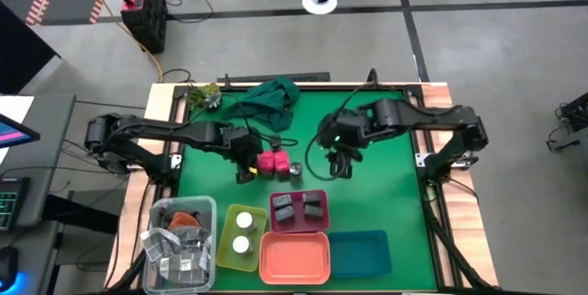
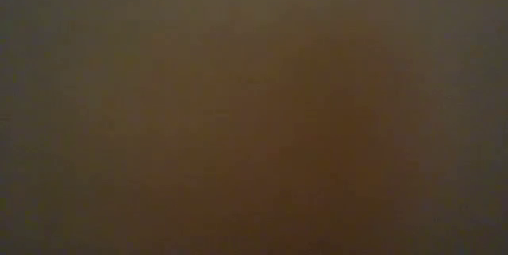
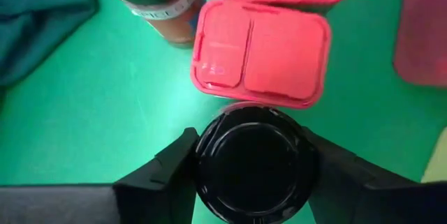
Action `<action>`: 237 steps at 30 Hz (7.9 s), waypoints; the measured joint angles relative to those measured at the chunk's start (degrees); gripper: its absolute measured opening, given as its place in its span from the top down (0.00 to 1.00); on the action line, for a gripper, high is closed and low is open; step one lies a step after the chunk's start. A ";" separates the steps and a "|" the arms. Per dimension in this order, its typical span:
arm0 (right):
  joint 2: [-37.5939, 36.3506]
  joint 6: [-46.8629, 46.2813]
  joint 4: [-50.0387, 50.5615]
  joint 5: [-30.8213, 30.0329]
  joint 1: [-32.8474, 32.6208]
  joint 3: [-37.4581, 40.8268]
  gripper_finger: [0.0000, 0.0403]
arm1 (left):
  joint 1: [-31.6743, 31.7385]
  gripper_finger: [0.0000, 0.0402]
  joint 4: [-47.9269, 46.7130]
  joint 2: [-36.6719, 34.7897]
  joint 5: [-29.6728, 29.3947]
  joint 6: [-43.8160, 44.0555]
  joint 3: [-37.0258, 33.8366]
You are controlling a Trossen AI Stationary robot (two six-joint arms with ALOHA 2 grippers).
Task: Sort spices by type
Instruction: Put the bottom left black seasoning bottle into the blue bin, then put the bottom black seasoning bottle into the blue bin
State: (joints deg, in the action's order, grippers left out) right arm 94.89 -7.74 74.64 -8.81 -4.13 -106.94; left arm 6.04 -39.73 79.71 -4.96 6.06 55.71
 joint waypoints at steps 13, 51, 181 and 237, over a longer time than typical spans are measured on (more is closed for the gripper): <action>-15.15 0.24 -14.48 -0.43 9.09 24.13 0.43 | -0.77 0.48 -8.41 -9.36 1.67 9.36 9.10; -23.88 11.22 -12.15 13.43 41.05 29.07 0.43 | -18.79 0.48 3.58 29.43 1.84 19.35 59.07; -3.29 -4.76 -34.63 8.47 1.50 23.20 0.26 | 3.83 0.38 10.77 -17.97 -12.35 14.71 1.84; 19.48 5.65 -28.81 8.47 5.54 14.39 0.43 | 2.25 0.38 3.13 -30.93 -13.76 26.63 -0.75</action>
State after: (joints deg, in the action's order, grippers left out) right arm 114.37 -2.10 45.83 -0.34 1.40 -92.55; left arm 8.29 -36.60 48.79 -18.72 32.69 54.96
